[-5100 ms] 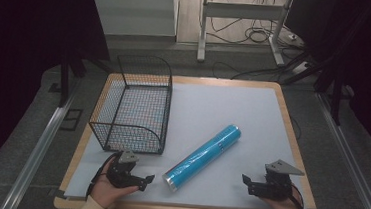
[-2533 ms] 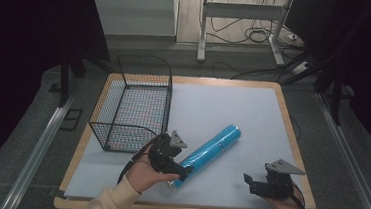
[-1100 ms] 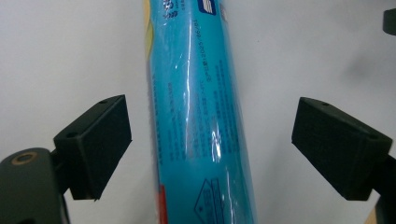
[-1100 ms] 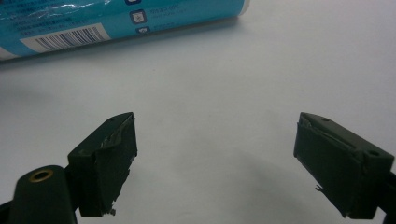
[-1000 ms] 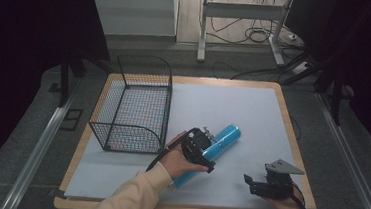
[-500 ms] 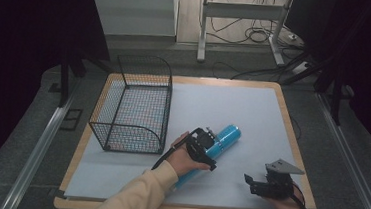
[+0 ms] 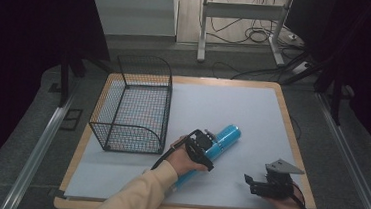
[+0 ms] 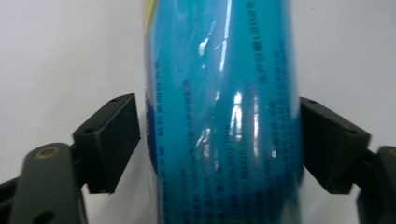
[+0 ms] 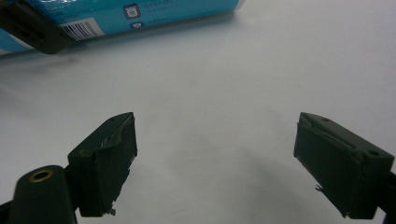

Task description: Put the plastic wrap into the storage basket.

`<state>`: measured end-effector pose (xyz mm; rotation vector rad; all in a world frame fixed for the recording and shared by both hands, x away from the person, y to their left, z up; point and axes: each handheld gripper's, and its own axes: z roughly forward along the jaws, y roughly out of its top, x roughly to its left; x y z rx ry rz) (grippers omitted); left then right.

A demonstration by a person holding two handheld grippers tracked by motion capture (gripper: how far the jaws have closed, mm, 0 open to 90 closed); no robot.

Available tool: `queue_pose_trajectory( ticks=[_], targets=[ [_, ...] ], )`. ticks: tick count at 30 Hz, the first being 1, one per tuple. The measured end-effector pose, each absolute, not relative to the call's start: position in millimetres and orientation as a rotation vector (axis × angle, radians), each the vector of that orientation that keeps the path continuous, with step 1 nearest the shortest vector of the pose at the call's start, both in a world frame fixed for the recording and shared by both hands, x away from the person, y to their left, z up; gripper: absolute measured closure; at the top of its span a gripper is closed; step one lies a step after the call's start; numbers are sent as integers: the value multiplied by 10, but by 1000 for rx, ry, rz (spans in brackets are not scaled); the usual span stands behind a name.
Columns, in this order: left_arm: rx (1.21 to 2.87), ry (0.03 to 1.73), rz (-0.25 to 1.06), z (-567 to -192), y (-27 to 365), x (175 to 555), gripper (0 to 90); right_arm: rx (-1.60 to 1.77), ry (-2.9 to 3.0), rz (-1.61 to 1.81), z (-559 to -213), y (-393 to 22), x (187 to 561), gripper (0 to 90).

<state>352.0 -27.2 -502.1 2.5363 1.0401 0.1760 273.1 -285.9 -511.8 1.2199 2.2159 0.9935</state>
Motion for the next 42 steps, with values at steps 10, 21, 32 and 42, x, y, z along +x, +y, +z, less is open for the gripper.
queue_pose_trajectory(
  ticks=[10, 21, 32, 42],
  targets=[
    [2542, 1046, 112, -5010, -261, 3539, 310, 1234, 2200, 987, -5115, -2879, 2736, 135],
    [2555, 974, 91, -4858, -189, 3519, 315, 1233, 2193, 994, -5100, -2882, 2733, 135],
    [2526, 940, 148, -4641, -75, 3511, 315, 1233, 2193, 992, -5103, -2885, 2734, 135],
    [2500, 935, 170, -4521, 11, 3511, 316, 1236, 2186, 987, -5108, -2885, 2737, 136]
  ],
)
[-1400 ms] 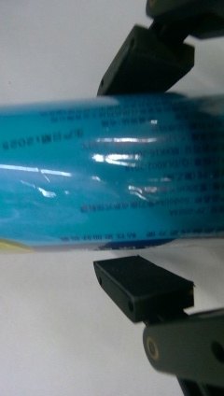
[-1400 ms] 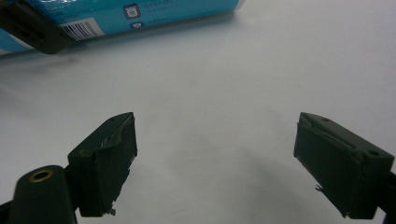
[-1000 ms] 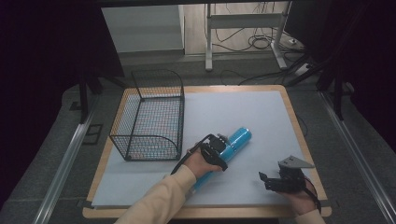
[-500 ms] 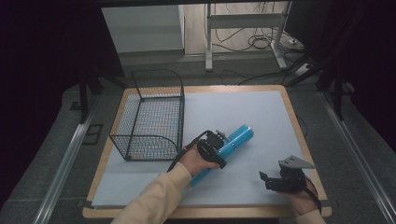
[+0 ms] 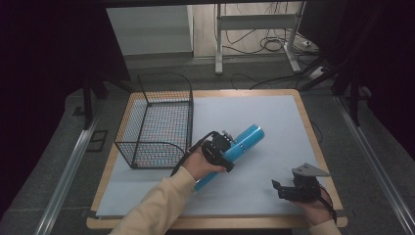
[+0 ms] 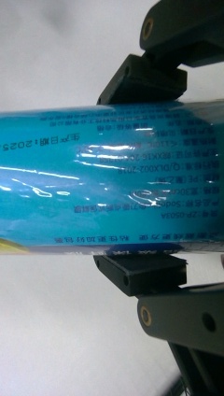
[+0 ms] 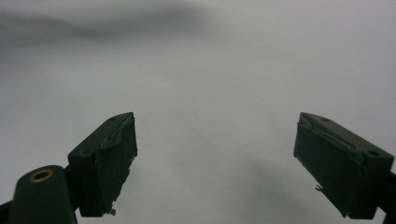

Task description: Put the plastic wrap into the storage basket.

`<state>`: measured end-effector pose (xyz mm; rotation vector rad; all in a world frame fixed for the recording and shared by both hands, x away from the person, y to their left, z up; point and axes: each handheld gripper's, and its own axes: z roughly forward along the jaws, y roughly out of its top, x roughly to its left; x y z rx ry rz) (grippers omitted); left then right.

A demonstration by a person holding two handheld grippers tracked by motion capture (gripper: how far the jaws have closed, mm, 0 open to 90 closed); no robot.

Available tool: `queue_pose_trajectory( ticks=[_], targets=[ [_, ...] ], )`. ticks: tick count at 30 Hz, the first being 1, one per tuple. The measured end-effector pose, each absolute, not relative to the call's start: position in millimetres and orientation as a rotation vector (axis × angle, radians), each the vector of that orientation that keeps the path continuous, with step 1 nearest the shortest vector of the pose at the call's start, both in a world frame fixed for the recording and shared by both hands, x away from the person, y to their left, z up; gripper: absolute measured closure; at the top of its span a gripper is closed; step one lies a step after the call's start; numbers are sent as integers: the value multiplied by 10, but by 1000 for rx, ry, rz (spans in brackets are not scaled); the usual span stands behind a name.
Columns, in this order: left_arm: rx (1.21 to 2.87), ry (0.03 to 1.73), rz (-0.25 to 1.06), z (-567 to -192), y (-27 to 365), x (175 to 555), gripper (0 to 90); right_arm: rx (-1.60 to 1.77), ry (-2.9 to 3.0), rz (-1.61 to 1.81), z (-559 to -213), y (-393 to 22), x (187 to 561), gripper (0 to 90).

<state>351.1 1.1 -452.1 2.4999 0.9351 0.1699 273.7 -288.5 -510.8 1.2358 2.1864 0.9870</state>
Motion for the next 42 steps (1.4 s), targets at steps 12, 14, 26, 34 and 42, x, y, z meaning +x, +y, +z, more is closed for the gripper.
queue_pose_trajectory(
  ticks=[12, 14, 26, 34, 42],
  targets=[
    [2442, 944, 206, -4295, 138, 3548, 316, 1227, 2170, 992, -5095, -2885, 2728, 140],
    [2433, 946, 206, -4284, 141, 3545, 316, 1227, 2169, 992, -5095, -2886, 2728, 140],
    [2412, 939, 183, -4189, 132, 3594, 316, 1227, 2169, 989, -5096, -2887, 2728, 141],
    [2410, 934, 188, -4077, 105, 3657, 317, 1229, 2169, 988, -5096, -2887, 2730, 141],
    [2385, 929, 205, -3939, 81, 3727, 317, 1234, 2167, 989, -5098, -2895, 2732, 141]
  ],
)
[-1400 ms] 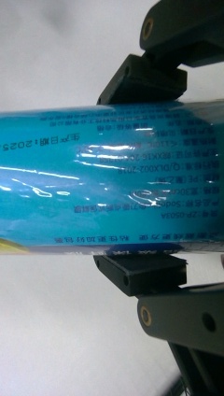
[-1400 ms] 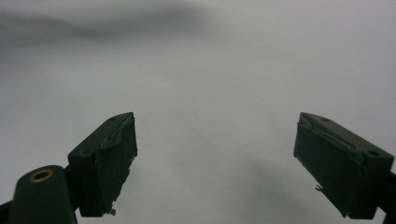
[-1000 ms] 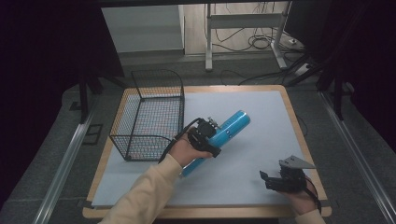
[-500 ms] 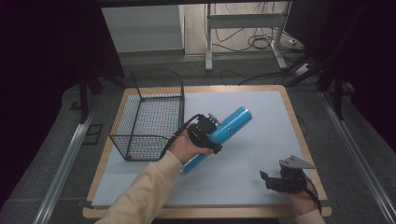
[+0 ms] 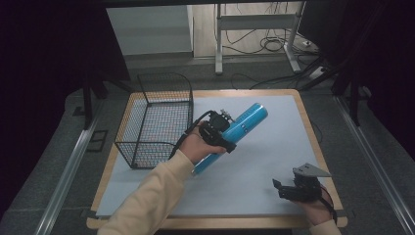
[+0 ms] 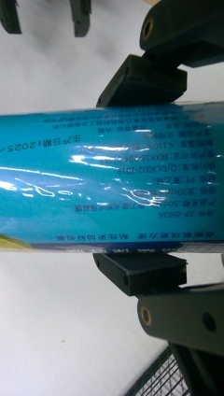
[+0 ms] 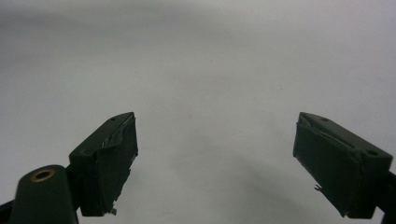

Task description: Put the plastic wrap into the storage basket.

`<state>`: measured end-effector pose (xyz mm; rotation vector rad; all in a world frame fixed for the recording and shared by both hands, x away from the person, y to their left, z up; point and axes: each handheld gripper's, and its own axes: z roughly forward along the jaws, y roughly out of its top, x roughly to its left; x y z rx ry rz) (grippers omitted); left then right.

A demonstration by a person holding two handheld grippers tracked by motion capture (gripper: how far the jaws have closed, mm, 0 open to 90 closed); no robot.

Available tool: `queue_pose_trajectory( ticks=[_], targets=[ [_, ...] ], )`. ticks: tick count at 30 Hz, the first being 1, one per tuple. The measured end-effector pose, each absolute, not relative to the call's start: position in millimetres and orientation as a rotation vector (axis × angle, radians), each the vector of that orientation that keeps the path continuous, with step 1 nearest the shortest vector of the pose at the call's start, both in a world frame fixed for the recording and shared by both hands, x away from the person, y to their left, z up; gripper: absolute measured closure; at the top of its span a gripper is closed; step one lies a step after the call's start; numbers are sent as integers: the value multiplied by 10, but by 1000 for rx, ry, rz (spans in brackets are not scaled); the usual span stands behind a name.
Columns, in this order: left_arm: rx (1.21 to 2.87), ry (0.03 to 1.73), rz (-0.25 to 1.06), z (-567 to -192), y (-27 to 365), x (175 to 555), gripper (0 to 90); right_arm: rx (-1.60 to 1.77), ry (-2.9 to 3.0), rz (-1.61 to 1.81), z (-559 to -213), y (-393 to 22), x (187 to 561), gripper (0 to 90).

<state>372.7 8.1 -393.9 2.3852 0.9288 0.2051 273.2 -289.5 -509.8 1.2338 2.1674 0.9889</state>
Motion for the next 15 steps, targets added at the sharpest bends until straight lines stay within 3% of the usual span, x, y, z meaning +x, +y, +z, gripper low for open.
queue_pose_trajectory(
  ticks=[15],
  targets=[
    [2366, 924, 267, -3637, 73, 3898, 317, 1237, 2171, 988, -5101, -2900, 2739, 143]
  ],
)
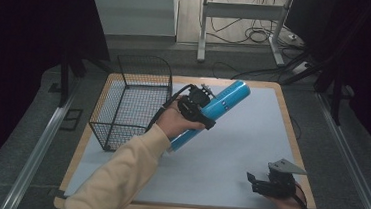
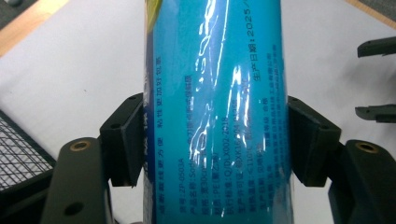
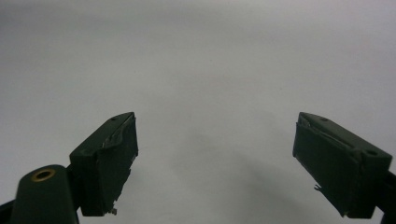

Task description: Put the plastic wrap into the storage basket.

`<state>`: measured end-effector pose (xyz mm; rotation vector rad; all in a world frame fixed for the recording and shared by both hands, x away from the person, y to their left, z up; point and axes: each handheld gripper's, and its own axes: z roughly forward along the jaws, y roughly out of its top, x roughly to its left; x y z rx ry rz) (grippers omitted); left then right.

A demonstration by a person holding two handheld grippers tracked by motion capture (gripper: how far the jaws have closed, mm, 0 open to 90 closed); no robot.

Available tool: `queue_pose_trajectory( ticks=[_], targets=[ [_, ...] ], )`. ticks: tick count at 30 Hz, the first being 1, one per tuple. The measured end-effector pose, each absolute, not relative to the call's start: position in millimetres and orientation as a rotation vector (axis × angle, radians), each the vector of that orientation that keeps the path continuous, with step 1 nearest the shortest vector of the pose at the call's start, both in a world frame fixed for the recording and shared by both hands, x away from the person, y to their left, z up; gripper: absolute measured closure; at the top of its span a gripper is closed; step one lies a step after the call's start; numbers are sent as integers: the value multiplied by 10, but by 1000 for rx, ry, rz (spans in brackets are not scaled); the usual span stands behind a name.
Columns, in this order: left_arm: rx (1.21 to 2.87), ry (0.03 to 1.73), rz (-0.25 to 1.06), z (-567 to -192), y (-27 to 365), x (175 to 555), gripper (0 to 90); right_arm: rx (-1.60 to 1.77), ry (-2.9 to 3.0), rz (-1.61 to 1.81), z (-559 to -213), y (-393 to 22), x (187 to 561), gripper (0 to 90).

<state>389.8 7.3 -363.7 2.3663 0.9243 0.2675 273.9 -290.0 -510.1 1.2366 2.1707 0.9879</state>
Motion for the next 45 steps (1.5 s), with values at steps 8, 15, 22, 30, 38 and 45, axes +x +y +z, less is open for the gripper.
queue_pose_trajectory(
  ticks=[8, 15, 22, 30, 38, 45],
  targets=[
    [2362, 914, 316, -3486, 42, 3981, 317, 1235, 2170, 985, -5101, -2898, 2738, 143],
    [2354, 923, 348, -3427, 77, 4056, 317, 1235, 2172, 988, -5102, -2905, 2743, 143],
    [2362, 952, 388, -3435, 128, 4118, 317, 1236, 2171, 987, -5103, -2902, 2745, 143],
    [2354, 965, 407, -3345, 238, 4239, 317, 1236, 2171, 988, -5103, -2908, 2742, 143],
    [2323, 1013, 429, -3258, 416, 4350, 317, 1242, 2170, 985, -5108, -2908, 2745, 143],
    [2316, 1077, 465, -3293, 629, 4407, 318, 1242, 2170, 983, -5116, -2915, 2754, 143]
  ],
)
